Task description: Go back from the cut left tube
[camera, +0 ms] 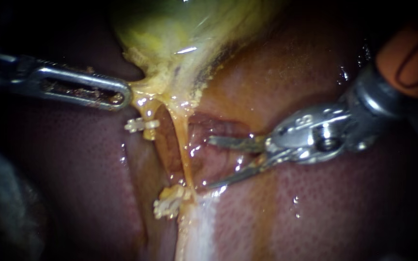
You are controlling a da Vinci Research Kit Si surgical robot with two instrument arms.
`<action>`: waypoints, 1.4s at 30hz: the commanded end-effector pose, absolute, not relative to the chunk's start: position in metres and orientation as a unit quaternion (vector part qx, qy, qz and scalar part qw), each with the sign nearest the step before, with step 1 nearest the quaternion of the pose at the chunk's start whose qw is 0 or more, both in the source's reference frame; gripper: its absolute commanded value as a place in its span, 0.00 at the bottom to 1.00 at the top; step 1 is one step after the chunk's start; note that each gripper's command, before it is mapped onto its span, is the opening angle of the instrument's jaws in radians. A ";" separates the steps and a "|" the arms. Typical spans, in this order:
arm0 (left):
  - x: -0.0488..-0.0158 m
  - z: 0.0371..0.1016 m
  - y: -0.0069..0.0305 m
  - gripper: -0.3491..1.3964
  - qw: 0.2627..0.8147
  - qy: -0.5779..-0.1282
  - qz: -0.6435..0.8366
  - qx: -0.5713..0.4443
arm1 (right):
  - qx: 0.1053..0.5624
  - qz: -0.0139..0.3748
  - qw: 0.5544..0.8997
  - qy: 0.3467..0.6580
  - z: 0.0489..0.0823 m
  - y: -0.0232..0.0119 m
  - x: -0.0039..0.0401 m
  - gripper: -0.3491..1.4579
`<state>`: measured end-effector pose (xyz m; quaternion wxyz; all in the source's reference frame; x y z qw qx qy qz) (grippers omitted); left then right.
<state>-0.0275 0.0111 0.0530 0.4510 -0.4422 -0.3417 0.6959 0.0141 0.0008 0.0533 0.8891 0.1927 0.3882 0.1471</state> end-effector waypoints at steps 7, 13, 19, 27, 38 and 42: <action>-0.0275 0.0530 0.0110 0.00 0.451 -0.341 0.696 -0.442 | 0.160 0.151 0.900 0.375 0.0533 0.0015 0.0101 0.98; -0.0279 0.0531 0.0110 0.00 0.452 -0.340 0.696 -0.442 | 0.152 0.158 0.902 0.371 0.0530 0.0019 0.0093 0.99; -0.0295 0.0544 0.0113 0.00 0.452 -0.335 0.697 -0.444 | 0.152 0.159 0.903 0.370 0.0528 0.0021 0.0091 0.99; -0.0316 0.0575 0.0115 0.00 0.454 -0.327 0.699 -0.445 | 0.152 0.159 0.903 0.370 0.0528 0.0021 0.0090 0.99; -0.0322 0.0588 0.0110 0.00 0.451 -0.326 0.701 -0.446 | 0.153 0.159 0.902 0.370 0.0528 0.0020 0.0090 0.99; -0.0322 0.0588 0.0110 0.00 0.451 -0.326 0.701 -0.446 | 0.153 0.159 0.902 0.370 0.0527 0.0021 0.0090 0.99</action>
